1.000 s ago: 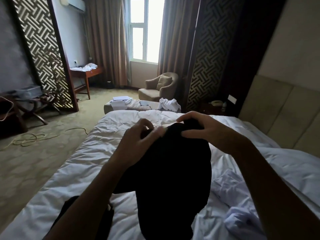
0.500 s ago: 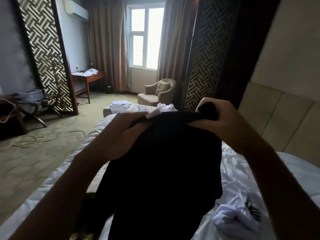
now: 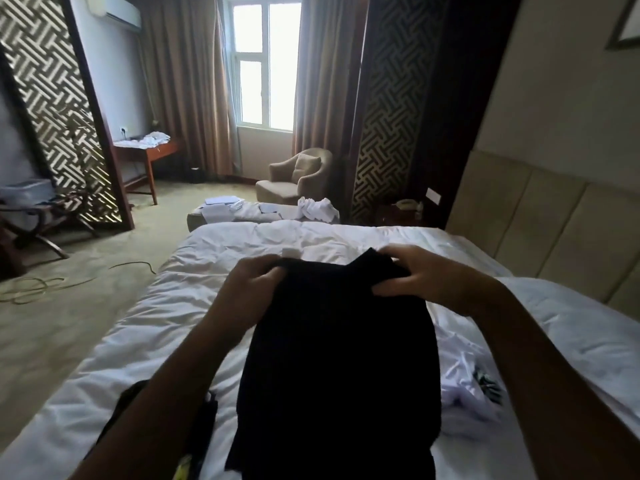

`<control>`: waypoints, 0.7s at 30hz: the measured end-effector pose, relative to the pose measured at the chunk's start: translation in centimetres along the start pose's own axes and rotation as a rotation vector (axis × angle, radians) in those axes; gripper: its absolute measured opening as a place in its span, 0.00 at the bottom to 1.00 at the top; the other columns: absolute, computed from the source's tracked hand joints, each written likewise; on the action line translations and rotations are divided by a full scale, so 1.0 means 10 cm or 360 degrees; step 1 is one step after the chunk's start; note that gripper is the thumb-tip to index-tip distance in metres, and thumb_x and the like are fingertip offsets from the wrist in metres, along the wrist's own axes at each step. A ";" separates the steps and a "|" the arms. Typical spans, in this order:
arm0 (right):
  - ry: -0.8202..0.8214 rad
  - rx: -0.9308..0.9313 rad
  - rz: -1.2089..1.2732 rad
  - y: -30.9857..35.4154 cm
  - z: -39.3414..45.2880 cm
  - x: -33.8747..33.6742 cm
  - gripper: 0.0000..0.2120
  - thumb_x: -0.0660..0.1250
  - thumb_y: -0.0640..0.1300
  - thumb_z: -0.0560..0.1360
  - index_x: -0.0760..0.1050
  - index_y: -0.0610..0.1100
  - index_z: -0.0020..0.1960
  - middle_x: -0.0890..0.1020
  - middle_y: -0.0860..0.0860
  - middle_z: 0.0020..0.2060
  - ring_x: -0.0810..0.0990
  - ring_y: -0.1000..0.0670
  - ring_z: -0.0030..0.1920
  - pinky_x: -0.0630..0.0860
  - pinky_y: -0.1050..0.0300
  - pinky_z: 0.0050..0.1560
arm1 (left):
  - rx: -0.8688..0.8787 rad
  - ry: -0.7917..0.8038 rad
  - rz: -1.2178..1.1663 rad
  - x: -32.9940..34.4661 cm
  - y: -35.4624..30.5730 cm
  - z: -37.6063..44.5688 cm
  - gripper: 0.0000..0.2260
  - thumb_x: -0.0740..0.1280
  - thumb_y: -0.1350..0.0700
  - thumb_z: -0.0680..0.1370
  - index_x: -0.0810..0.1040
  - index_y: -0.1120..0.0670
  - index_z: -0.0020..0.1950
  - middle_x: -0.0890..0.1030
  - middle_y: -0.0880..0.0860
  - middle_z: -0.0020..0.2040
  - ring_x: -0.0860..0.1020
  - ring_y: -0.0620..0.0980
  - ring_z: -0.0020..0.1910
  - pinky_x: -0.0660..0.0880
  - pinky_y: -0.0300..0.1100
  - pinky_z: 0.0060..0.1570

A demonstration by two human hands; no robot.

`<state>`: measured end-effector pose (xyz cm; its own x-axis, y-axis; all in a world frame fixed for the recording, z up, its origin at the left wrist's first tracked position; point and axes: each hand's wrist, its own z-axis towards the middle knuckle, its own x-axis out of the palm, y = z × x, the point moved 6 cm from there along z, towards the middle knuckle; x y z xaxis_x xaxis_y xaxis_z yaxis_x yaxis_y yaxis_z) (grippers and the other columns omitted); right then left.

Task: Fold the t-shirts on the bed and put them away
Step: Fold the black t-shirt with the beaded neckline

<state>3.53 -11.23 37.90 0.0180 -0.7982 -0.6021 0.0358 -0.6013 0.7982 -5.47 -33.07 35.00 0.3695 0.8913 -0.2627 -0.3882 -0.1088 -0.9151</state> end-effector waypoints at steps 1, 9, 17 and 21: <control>0.0015 0.0073 0.0043 -0.14 -0.02 0.01 0.14 0.74 0.39 0.72 0.78 0.43 0.57 0.85 0.45 0.49 0.84 0.44 0.52 0.80 0.50 0.55 | 0.0035 -0.0073 0.0097 -0.01 0.07 -0.03 0.12 0.63 0.59 0.78 0.85 0.47 0.46 0.86 0.48 0.43 0.82 0.47 0.44 0.74 0.45 0.46; -0.0146 0.0144 0.0118 -0.71 -0.07 0.24 0.10 0.74 0.46 0.74 0.80 0.39 0.48 0.79 0.51 0.34 0.78 0.55 0.35 0.72 0.63 0.35 | 0.0427 -0.0264 0.0857 0.15 0.60 -0.09 0.04 0.59 0.57 0.80 0.73 0.52 0.51 0.81 0.55 0.37 0.81 0.60 0.39 0.74 0.51 0.38; -0.0310 0.0220 0.0393 -1.48 0.26 0.29 0.04 0.68 0.35 0.77 0.79 0.39 0.44 0.78 0.53 0.31 0.75 0.58 0.33 0.69 0.66 0.34 | -0.0381 0.0808 0.0297 0.48 1.36 0.20 0.11 0.76 0.45 0.70 0.84 0.49 0.47 0.84 0.52 0.43 0.79 0.42 0.41 0.73 0.37 0.43; -0.0318 0.0208 0.0406 -1.80 0.58 0.25 0.11 0.63 0.29 0.78 0.81 0.39 0.52 0.85 0.45 0.44 0.81 0.55 0.44 0.75 0.62 0.47 | -0.0293 0.0729 0.0607 0.45 1.72 0.45 0.08 0.67 0.51 0.66 0.82 0.45 0.43 0.82 0.45 0.37 0.76 0.38 0.35 0.72 0.37 0.39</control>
<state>-2.84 -2.60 22.13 -0.1864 -0.9069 -0.3779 -0.0734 -0.3707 0.9258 -14.32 -28.99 19.43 0.5741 0.4997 -0.6486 -0.4273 -0.4929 -0.7579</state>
